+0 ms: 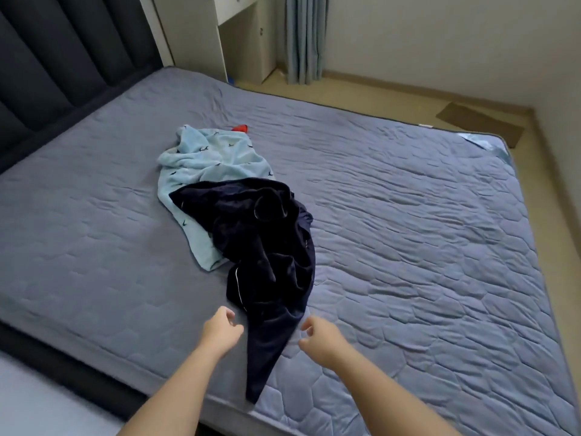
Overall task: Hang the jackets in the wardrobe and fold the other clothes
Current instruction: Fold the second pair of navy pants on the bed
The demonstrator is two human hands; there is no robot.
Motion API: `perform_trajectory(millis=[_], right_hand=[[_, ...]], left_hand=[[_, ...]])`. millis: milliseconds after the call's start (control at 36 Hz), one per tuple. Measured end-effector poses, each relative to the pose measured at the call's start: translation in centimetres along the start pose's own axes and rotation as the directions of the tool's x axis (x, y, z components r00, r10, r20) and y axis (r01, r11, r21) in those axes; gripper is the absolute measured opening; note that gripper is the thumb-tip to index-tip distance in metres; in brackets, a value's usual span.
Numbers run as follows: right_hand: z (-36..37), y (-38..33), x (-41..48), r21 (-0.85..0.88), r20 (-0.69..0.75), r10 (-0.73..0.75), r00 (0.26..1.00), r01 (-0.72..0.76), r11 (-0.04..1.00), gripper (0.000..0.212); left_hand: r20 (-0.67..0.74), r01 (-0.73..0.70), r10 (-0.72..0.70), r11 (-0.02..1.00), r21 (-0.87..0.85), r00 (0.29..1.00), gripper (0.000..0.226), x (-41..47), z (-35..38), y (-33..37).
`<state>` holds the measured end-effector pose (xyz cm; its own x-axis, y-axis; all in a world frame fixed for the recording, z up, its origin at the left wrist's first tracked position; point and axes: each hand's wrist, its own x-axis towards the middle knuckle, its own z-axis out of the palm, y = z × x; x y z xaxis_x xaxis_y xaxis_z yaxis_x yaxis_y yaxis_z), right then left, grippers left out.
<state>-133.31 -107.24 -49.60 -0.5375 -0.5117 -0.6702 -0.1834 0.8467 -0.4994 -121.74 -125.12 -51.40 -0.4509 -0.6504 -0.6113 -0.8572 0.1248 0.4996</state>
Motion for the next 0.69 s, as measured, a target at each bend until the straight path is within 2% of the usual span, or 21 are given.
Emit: perform_trajectory(millis=[111,194,278,361,417,472,583,639,694], right_hand=[[3.4,1.5,6.4,0.035,0.068,0.068,0.995,-0.07,0.997,0.043],[5.3,2.3,9.9,0.095,0.075,0.059,0.995,-0.066,0.993,0.061],[6.3,2.7,14.2,0.165,0.055,-0.006,0.998,-0.003,0.986,0.082],[7.5,2.7,17.9,0.068,0.089,-0.066,0.994,0.06,0.996,0.087],[8.6,2.7,19.4,-0.048,0.122,-0.042,0.992,0.048,0.998,0.085],[9.6,2.9,20.0,-0.11,0.082,-0.001,0.997,0.01,0.994,0.07],[9.0,2.4,18.7,0.061,-0.1,0.078,0.992,-0.073,0.996,0.005],[7.3,1.7,17.2,0.098,-0.095,0.102,0.99,-0.092,0.991,0.011],[5.4,0.9,15.0,0.09,-0.058,0.095,0.994,-0.089,0.992,0.016]], left_hand=[[0.061,0.077,-0.075,0.996,-0.034,0.995,0.059,7.5,2.5,-1.1],[0.025,0.136,-0.134,0.987,-0.084,0.991,0.066,11.9,3.9,-1.8],[-0.056,0.126,-0.149,0.948,-0.291,0.987,0.072,16.8,5.3,-2.2],[-0.09,0.018,-0.077,0.848,-0.529,0.993,0.073,19.8,6.6,-2.1],[-0.054,-0.027,-0.004,0.83,-0.558,0.999,0.056,20.9,7.5,-1.9],[0.008,-0.053,0.066,0.861,-0.505,0.998,0.037,21.0,8.1,-1.8],[-0.035,-0.155,0.156,0.879,-0.451,0.987,0.016,19.1,7.5,-1.3],[-0.061,-0.205,0.199,0.872,-0.444,0.978,0.005,17.0,5.9,-0.3],[-0.055,-0.232,0.231,0.874,-0.428,0.972,0.008,14.8,3.6,1.5]])
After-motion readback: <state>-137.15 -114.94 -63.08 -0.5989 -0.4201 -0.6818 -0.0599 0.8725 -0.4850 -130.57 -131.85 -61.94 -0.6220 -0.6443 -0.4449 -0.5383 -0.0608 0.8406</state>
